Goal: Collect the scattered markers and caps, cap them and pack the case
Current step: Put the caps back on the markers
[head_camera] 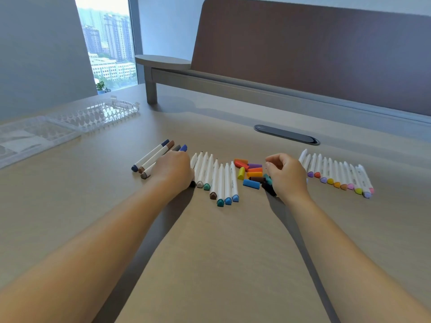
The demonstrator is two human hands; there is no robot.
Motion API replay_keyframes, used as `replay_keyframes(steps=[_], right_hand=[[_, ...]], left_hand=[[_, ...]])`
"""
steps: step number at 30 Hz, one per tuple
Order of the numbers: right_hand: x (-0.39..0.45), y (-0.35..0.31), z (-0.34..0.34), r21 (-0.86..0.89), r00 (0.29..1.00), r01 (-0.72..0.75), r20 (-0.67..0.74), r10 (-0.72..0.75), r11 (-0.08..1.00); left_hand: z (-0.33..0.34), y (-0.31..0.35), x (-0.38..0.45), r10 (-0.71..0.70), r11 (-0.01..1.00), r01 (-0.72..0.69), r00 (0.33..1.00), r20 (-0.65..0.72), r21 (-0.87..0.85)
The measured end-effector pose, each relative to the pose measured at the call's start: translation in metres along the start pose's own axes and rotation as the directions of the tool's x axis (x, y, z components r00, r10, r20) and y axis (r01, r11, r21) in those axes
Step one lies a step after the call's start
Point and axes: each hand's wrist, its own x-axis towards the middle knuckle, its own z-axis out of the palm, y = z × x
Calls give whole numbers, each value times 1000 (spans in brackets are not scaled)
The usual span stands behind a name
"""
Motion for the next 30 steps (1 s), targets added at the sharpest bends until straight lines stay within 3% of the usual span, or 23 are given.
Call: replay_keyframes(steps=[6, 9, 13, 17, 20, 25, 30], right_hand=[[-5, 13, -18, -48, 1000, -21, -14, 20, 999], [-8, 22, -29, -71, 999, -43, -21, 42, 997], [-12, 31, -43, -69, 997, -77, -30, 75, 995], [-17, 38, -52, -106, 993, -113, 10, 115, 988], [-20, 42, -56, -143, 991, -107, 63, 117, 984], [-18, 44, -49, -295, 986, -16, 154, 64, 955], [-15, 47, -42, -386, 990, -18, 122, 70, 922]], left_hand=[[-4, 7, -7, 13, 996, -10, 1000, -25, 92], [-10, 9, -11, -11, 1000, 11, 999, -42, -15], [-20, 22, -16, -35, 959, 17, 998, -59, -284], [-25, 48, -21, -29, 797, 84, 995, 100, -599], [-28, 62, -26, 23, 650, 191, 962, 271, -735], [-35, 71, -31, 92, 430, 386, 881, 465, -816], [-35, 67, -31, 145, 370, 408, 862, 485, -835]])
